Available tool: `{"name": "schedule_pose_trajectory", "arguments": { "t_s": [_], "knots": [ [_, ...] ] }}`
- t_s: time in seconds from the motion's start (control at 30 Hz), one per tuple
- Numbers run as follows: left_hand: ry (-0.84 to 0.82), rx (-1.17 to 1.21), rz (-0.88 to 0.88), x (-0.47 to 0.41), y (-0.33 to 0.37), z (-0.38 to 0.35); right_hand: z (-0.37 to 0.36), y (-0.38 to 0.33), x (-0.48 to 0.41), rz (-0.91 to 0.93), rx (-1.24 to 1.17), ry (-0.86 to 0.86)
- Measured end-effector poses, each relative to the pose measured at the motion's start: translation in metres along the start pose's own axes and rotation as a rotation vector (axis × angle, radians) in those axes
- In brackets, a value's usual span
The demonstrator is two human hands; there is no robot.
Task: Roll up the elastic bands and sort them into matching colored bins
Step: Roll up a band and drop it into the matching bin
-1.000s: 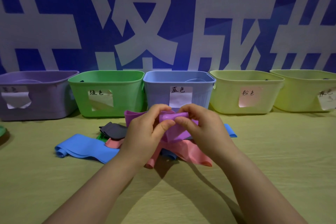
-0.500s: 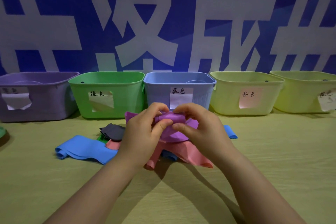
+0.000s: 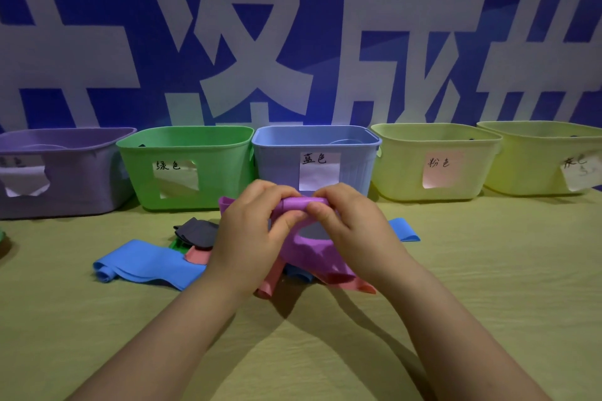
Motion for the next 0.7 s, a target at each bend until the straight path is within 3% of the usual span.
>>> {"name": "schedule_pose_trajectory", "arguments": {
  "t_s": [0.17,0.7],
  "knots": [
    [0.022,0.04,0.018,0.0004,-0.0025,0.0029,0.0039,-0.0053,0.0031,0.01,-0.091,0.012],
    [-0.014,-0.013,-0.019,0.0008,0.0012,-0.0015,0.0023,-0.0019,-0.0007,0.017,0.009,0.039]
  ]
}}
Point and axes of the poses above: each hand's wrist, its own x-axis away from the middle knuckle, its own z-axis out of the back of the hand, y = z × x, the point moved 9 cm from there along -x, towards the middle knuckle, and after that the axes turned 15 degrees about -z, right-handed, at the moved point
